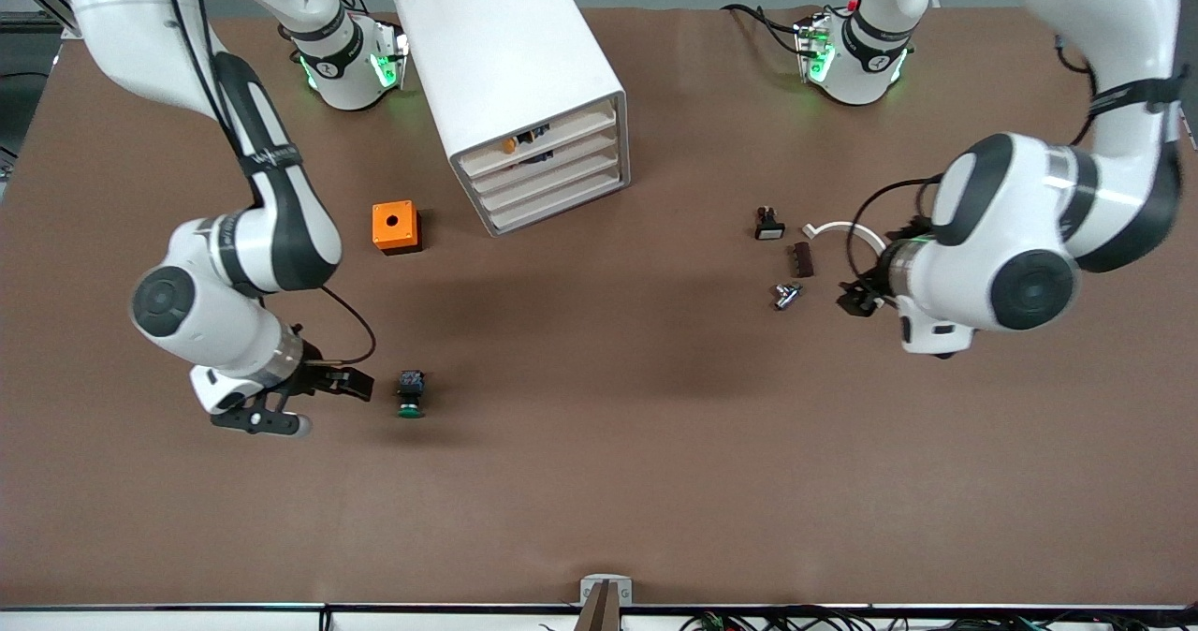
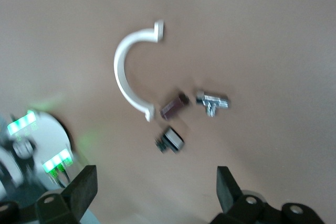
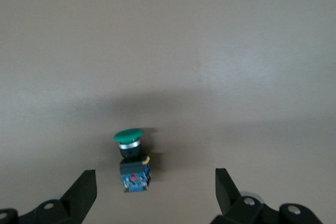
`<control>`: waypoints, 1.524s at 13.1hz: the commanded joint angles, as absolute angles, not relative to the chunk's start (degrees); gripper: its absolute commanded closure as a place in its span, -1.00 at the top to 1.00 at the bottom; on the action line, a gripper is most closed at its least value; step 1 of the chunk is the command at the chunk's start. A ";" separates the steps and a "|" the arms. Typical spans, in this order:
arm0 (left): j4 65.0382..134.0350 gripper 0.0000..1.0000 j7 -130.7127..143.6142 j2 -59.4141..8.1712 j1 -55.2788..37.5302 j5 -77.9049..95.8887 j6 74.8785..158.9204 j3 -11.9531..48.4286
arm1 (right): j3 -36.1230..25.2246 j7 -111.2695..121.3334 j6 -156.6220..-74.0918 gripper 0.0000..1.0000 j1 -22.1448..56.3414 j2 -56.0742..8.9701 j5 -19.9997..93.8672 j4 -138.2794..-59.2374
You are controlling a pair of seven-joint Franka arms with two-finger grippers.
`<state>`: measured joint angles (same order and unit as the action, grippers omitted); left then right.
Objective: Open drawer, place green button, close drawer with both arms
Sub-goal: 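Grasp the green button with the right gripper while the left gripper nears the drawer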
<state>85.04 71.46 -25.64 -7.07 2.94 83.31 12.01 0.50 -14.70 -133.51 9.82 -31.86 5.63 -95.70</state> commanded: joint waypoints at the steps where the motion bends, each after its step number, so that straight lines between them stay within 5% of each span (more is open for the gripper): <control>1: 83.41 0.98 85.02 -30.57 -9.48 10.68 82.00 11.87 | 0.26 -18.70 -136.48 1.00 11.68 -35.58 6.42 -94.57; 7: 83.50 0.77 109.47 -39.97 -16.78 25.98 81.91 11.95 | 0.26 -21.27 -141.50 1.00 13.97 -39.29 6.50 -96.33; 12: 83.50 0.18 118.73 -46.04 -18.45 44.53 82.18 11.87 | 0.26 -21.27 -141.77 0.96 14.50 -41.57 6.50 -96.50; 15: 83.15 0.15 123.47 -50.08 -21.96 49.65 83.40 11.78 | 0.26 -21.36 -140.98 0.58 14.33 -41.48 6.50 -97.47; 20: 81.92 0.10 129.62 -52.91 -28.11 52.82 92.71 11.78 | 0.35 -24.96 -136.24 -0.38 14.68 -41.13 7.21 -96.42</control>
<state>84.20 125.78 -51.87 -25.75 51.22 90.46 12.10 0.31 -23.27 -138.10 14.03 -41.62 5.86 -96.49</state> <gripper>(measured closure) 0.449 0.551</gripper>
